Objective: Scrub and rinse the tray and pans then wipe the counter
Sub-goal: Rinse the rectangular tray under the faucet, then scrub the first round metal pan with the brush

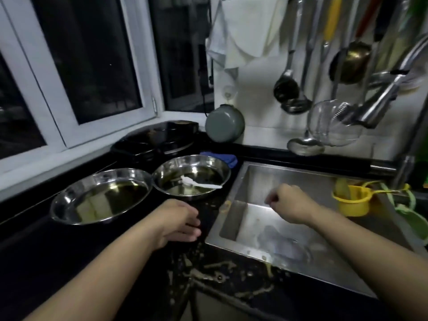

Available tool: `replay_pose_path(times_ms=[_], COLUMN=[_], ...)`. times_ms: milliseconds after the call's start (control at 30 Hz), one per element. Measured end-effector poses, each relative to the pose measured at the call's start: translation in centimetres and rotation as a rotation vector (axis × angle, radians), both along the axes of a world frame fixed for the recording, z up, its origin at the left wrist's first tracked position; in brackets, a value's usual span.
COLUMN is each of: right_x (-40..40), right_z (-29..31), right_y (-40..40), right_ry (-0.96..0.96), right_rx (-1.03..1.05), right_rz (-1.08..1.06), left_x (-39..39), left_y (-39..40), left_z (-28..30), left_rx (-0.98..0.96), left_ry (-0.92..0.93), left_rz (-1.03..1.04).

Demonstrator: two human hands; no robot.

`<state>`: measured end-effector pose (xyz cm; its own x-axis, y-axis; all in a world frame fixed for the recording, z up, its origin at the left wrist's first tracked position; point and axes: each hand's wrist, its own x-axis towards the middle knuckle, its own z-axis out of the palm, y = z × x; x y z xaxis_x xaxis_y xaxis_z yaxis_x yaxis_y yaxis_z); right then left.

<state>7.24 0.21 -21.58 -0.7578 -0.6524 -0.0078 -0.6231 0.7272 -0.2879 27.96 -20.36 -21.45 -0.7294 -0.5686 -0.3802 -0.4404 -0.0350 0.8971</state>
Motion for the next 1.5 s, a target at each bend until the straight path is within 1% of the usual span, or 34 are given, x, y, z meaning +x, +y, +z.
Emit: replay_pose_path(times_ms=[100, 167, 200, 267, 333, 367, 467, 567, 633, 667, 733, 833, 900, 933, 1000, 1100, 1233, 1400, 1500], right_x=[0.7, 0.5, 0.3, -0.1, -0.4, -0.7, -1.2, -1.2, -1.2, -1.1, -1.5, -1.7, -1.1, -0.5, 0.7, 2.4, 4.4, 6.9, 8.0], right_z=[1.1, 1.5, 1.5, 1.0, 0.1, -0.5, -0.7, 0.3, 1.0, 1.1, 1.7, 3.0, 4.4, 5.0, 5.7, 5.0, 3.6, 3.2, 3.1], right_y=[-8.9, -14.3, -16.8, -20.5, -22.7, -23.5, -24.2, -22.9, -20.6, -19.7, -16.6, -11.3, -7.5, -5.2, -2.6, 1.6, 4.6, 5.2, 3.6], right_ry=[0.095, 0.12, 0.136, 0.169, 0.173, 0.154, 0.083, 0.036, -0.023, -0.032, -0.085, -0.151, -0.23, -0.253, -0.259, -0.203, -0.157, -0.16, -0.175], right_rx=[-0.126, -0.142, -0.106, 0.036, 0.158, 0.186, 0.165, 0.091, 0.054, 0.03, -0.083, -0.204, -0.329, -0.386, -0.419, -0.351, -0.216, -0.112, -0.077], right_rz=[0.094, 0.161, 0.187, 0.196, 0.177, 0.161, 0.116, 0.038, 0.004, -0.009, -0.079, -0.15, -0.204, -0.219, -0.216, -0.188, -0.121, -0.013, 0.036], left_x=[1.3, 1.1, 0.8, -0.3, -1.4, -2.2, -4.2, -6.1, -7.3, -7.7, -8.2, -7.6, -6.1, -5.1, -3.0, -0.1, 2.3, 3.1, 3.5], left_y=[-5.7, -8.0, -9.0, -10.6, -11.4, -11.8, -12.3, -12.6, -12.5, -12.6, -11.6, -10.0, -8.3, -6.8, -4.9, -1.2, 1.0, 1.7, 1.2], left_z=[-1.2, -1.3, -1.4, -1.4, -1.2, -1.2, -1.3, -1.9, -2.1, -2.1, -1.3, -1.2, -1.7, -2.0, -2.2, -2.9, -4.5, -4.4, -4.1], left_rx=[0.076, 0.134, 0.174, 0.27, 0.315, 0.322, 0.283, 0.257, 0.217, 0.182, 0.112, 0.013, -0.003, 0.025, 0.046, 0.019, -0.004, -0.004, -0.005], left_ry=[0.013, 0.046, 0.068, 0.097, 0.082, 0.078, 0.058, 0.023, 0.04, 0.062, 0.135, 0.221, 0.245, 0.266, 0.314, 0.293, 0.222, 0.166, 0.155], left_rz=[0.162, 0.238, 0.261, 0.275, 0.27, 0.268, 0.287, 0.313, 0.368, 0.394, 0.466, 0.531, 0.511, 0.488, 0.44, 0.364, 0.299, 0.177, 0.125])
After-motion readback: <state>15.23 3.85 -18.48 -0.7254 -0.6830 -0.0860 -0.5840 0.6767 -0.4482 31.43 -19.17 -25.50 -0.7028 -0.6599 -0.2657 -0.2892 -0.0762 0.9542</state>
